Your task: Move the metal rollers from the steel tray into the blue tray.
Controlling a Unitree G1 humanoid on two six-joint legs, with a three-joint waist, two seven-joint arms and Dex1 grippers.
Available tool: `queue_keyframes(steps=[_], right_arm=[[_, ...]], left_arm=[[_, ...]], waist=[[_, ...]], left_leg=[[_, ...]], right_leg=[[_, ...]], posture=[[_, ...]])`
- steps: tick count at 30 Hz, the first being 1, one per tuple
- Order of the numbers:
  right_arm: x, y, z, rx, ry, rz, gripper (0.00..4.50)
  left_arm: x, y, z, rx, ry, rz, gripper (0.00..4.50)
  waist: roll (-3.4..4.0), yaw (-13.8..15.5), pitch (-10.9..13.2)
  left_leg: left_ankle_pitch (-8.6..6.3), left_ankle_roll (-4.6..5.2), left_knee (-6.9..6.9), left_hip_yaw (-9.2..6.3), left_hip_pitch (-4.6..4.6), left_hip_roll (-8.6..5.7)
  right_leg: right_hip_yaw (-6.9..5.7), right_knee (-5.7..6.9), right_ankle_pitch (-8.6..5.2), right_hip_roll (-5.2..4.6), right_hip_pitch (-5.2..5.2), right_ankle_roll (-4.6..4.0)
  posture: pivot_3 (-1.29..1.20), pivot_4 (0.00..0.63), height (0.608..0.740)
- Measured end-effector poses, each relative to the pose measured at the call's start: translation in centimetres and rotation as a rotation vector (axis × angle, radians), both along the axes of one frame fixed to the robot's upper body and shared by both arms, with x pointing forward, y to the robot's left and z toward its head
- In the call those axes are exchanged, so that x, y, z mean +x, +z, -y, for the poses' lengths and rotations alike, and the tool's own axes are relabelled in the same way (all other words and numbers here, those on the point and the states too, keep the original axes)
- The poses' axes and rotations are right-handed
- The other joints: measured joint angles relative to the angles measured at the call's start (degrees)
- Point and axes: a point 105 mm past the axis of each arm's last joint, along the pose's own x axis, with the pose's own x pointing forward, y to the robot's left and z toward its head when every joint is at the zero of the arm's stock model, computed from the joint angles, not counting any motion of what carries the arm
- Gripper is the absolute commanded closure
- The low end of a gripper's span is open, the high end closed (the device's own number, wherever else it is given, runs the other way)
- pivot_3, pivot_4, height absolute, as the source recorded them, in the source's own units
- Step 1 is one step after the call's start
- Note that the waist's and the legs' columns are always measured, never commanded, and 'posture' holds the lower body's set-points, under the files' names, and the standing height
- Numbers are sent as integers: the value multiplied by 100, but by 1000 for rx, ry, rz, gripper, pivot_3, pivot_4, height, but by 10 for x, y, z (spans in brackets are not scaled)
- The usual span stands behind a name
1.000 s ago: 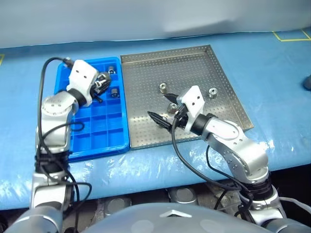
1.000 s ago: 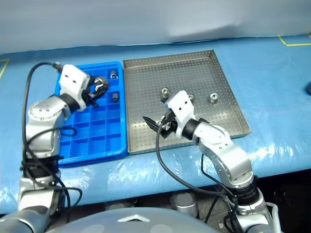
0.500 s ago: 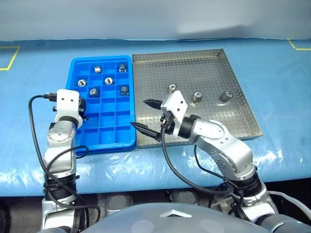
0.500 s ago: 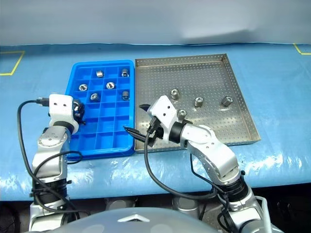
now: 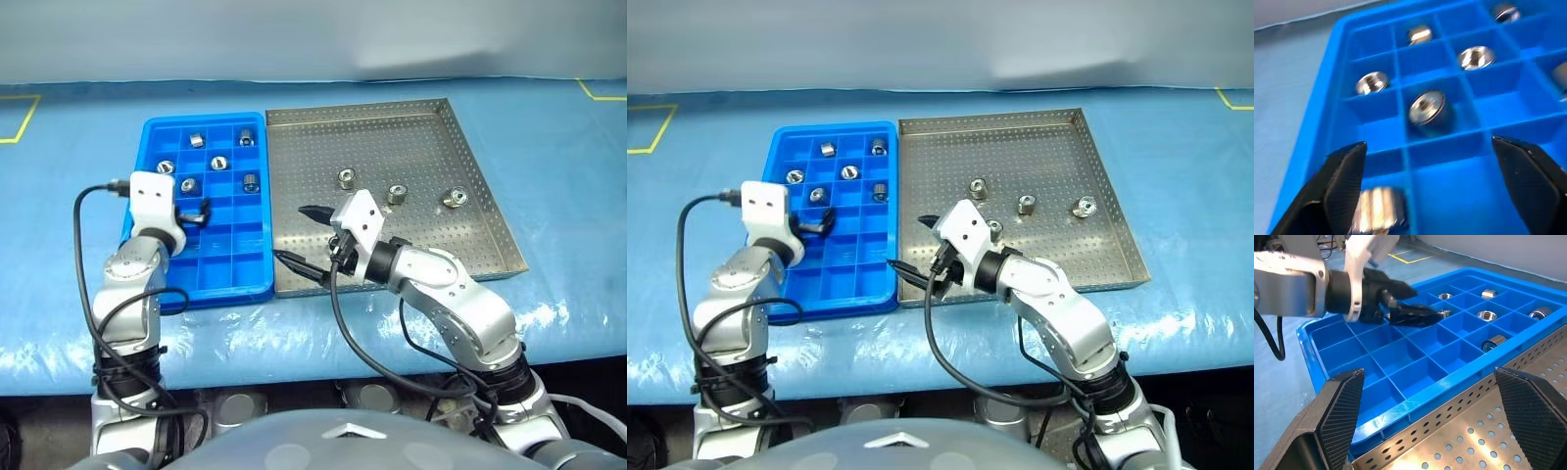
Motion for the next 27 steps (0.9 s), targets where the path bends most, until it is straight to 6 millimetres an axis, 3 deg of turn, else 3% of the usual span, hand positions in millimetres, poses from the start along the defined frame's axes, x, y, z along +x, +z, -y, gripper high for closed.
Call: queue_keyframes(steps=[3, 7, 10, 17, 22, 27], right_arm=[[1, 2, 8, -2, -32, 9, 0], [7, 0, 25, -20, -94, 11, 0], [8, -2, 33, -35, -123, 12, 0], [6, -6, 40, -38, -166, 2, 0], [5, -5, 40, -30, -196, 9, 0], [5, -2, 39, -16, -217, 19, 0]], left_arm=[[2, 33, 43, -43, -242, 79, 21], [4, 45, 71, -6, -431, 72, 21], [16, 37, 88, 53, -532, 12, 21], [78, 19, 126, 49, -537, -62, 21], [96, 7, 160, -46, -553, -104, 21], [108, -3, 164, -48, -499, -127, 21]], waist=[[0, -42, 0], [2, -148, 0], [2, -183, 0], [-2, -259, 2], [-2, -405, 2], [-2, -599, 3]], left_leg=[[0, 0, -6, 2, -1, -1], [-1, 1, -16, 3, 2, 1], [0, 2, -14, 0, 3, 0], [-3, 6, -12, 3, -12, -5], [-23, 41, -10, 9, -21, -9], [-30, 53, -10, 10, -21, -9]], right_leg=[[3, -7, 1, 0, 1, 2], [7, -9, 1, 5, -3, 1], [5, -9, 0, 6, 0, 1], [7, -25, 2, 4, -5, 1], [13, -33, 1, 1, -10, 1], [15, -33, 1, 1, -10, 2]], posture=[[-112, 150, 740], [-128, 150, 740], [-142, 150, 740], [-203, 150, 740], [-241, 150, 740], [-257, 150, 740]])
